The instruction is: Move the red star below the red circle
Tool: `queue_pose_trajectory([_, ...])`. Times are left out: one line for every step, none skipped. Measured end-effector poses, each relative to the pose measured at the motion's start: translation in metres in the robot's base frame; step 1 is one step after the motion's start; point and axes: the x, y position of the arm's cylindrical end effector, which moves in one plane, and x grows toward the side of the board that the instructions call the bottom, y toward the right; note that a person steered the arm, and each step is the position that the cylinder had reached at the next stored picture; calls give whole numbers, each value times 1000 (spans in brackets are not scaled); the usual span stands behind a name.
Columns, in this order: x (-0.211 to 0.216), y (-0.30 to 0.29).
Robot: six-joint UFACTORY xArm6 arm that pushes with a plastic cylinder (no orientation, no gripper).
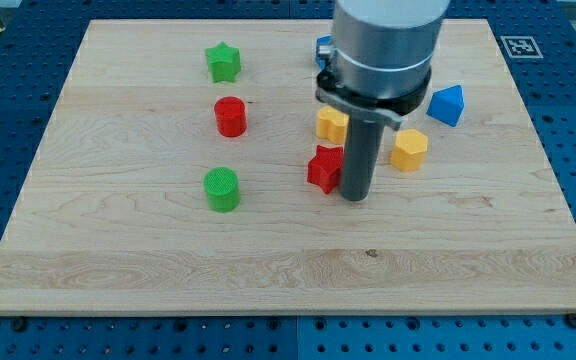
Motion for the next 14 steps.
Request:
queue_pose_trajectory([-17, 2])
queue_pose_trajectory([-21, 0])
queue_pose_trajectory([-47, -3])
queue_pose_trajectory([-48, -4])
queue_pose_trajectory([-31, -4])
queue_pose_trajectory([-28, -4])
queue_pose_trajectory([-32, -7])
queue_pose_trajectory([-32, -32])
queue_pose_trajectory([-33, -58])
queue_pose_trajectory([-33, -88])
queue_pose_trajectory([-33, -106])
queue_pose_trajectory([-33, -106])
queue_pose_trajectory([-63, -107])
queue_pose_trajectory([-101, -114])
